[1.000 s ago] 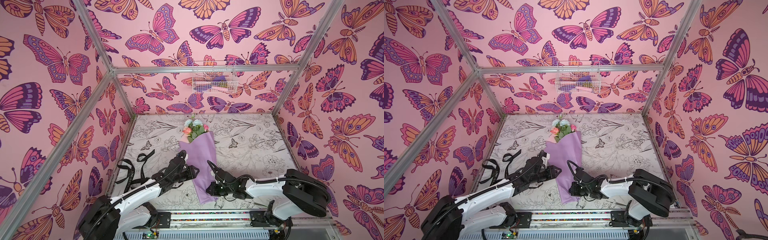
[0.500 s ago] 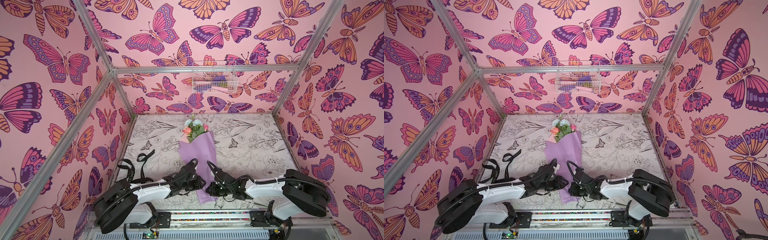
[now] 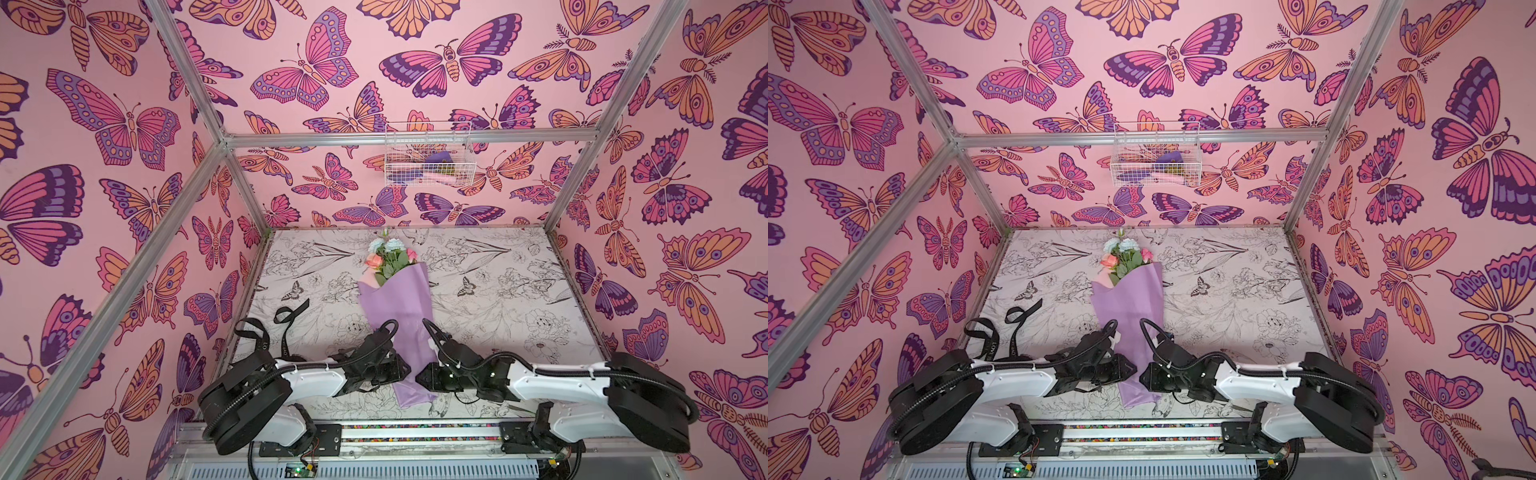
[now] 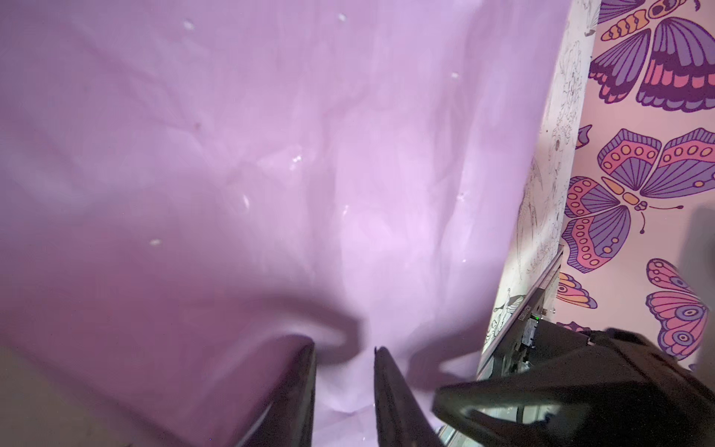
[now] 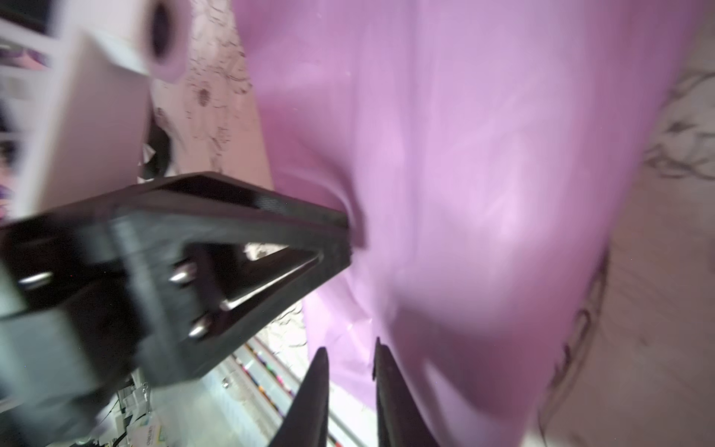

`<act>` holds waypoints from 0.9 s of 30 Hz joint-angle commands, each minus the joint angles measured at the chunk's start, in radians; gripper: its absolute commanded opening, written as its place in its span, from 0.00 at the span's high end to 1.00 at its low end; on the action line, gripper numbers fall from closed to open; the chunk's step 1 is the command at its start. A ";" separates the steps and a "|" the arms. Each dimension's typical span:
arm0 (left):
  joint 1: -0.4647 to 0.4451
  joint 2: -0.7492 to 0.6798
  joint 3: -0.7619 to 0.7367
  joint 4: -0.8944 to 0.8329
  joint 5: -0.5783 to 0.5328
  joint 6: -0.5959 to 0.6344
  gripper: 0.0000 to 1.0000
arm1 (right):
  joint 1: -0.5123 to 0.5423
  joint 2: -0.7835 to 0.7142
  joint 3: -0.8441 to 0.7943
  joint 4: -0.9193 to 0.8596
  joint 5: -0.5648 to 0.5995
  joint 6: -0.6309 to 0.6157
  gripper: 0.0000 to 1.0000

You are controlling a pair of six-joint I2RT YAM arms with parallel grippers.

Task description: Tie the bouquet of fake flowers

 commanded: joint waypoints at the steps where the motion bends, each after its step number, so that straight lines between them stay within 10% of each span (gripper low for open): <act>1: 0.002 0.023 -0.024 -0.067 -0.037 0.034 0.72 | 0.003 -0.089 0.012 -0.191 0.077 -0.007 0.75; 27: 0.001 0.106 -0.022 -0.112 -0.112 0.009 0.84 | 0.000 -0.011 -0.182 -0.002 -0.001 0.150 0.94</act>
